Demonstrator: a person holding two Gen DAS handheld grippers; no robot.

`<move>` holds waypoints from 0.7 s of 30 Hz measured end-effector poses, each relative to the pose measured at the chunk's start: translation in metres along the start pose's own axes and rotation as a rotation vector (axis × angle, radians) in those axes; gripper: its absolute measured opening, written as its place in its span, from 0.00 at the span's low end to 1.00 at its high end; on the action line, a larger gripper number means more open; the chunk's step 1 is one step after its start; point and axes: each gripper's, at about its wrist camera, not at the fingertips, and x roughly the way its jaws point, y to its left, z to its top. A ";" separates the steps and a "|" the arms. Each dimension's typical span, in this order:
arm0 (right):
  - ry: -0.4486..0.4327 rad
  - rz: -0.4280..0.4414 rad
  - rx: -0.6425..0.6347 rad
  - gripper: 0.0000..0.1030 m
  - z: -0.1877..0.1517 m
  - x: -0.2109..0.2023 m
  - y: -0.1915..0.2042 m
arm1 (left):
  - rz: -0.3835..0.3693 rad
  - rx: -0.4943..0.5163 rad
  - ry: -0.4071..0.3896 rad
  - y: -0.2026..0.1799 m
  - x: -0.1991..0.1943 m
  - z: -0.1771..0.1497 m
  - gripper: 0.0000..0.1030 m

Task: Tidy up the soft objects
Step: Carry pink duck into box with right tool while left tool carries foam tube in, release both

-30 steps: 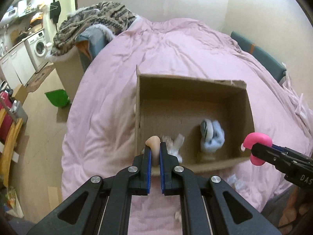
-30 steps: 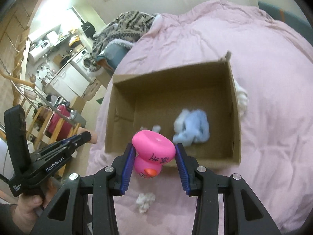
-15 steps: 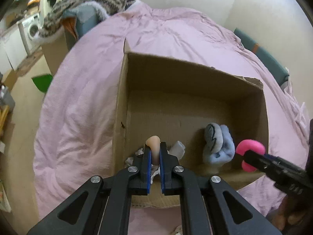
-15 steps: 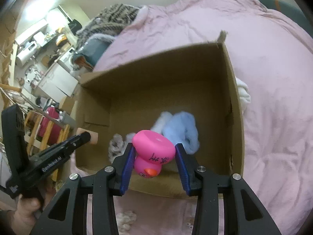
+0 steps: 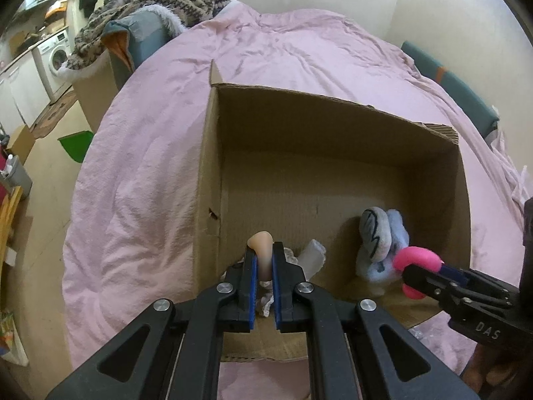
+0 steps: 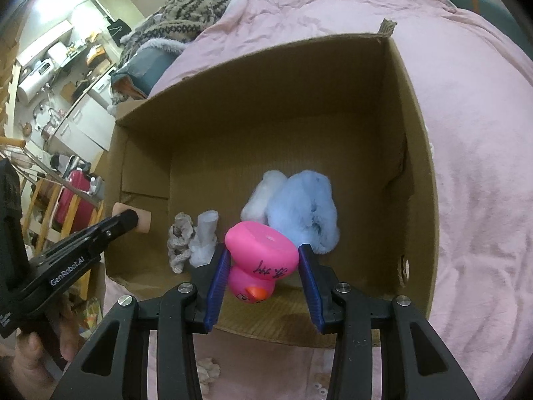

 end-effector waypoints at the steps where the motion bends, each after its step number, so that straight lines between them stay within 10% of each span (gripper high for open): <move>1: 0.002 -0.001 0.002 0.43 0.000 0.000 0.000 | 0.000 0.006 -0.003 -0.001 0.000 0.000 0.07; 21: 0.024 0.013 0.033 0.43 0.004 0.007 -0.003 | 0.007 0.041 -0.032 -0.010 -0.001 -0.008 0.26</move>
